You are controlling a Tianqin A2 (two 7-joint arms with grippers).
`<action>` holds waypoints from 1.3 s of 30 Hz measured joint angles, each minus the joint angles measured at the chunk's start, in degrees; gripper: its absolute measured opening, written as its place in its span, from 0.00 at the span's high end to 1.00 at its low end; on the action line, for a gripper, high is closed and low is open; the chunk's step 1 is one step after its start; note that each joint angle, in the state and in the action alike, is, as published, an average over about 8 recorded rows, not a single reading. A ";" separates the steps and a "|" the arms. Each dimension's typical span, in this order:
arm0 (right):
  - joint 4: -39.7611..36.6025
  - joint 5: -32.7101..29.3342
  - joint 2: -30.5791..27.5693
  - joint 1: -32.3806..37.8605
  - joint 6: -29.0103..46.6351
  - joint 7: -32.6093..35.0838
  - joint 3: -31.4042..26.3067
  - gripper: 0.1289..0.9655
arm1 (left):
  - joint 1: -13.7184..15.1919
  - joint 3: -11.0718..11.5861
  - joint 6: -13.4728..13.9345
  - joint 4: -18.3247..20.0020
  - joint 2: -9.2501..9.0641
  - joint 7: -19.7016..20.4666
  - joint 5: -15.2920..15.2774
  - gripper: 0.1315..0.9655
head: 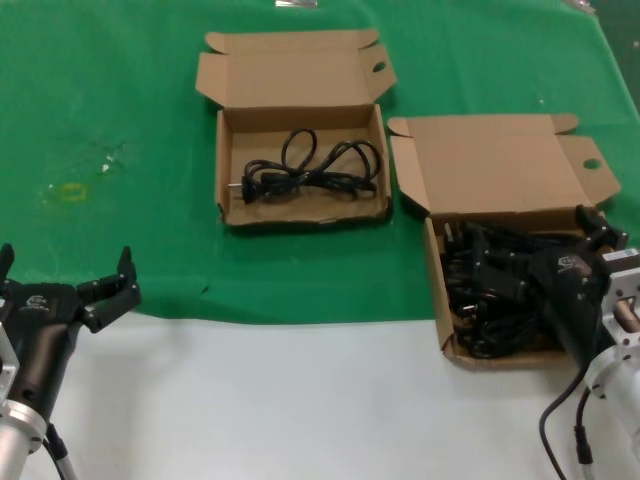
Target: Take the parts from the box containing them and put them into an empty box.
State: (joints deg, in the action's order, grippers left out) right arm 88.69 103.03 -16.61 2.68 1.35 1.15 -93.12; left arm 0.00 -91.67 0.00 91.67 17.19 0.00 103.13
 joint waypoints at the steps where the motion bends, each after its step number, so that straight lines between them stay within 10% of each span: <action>1: 0.00 0.00 0.00 0.00 0.00 0.00 0.00 0.00 | 0.00 0.00 0.00 0.00 0.00 0.00 0.00 0.00; 39: 0.00 0.00 0.00 0.00 0.00 0.00 0.00 0.00 | 0.00 0.00 0.00 0.00 0.00 0.00 0.00 0.00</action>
State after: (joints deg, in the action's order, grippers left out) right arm 88.69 103.03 -16.61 2.68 1.35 1.15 -93.12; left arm 0.00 -91.67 0.00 91.67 17.19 0.00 103.13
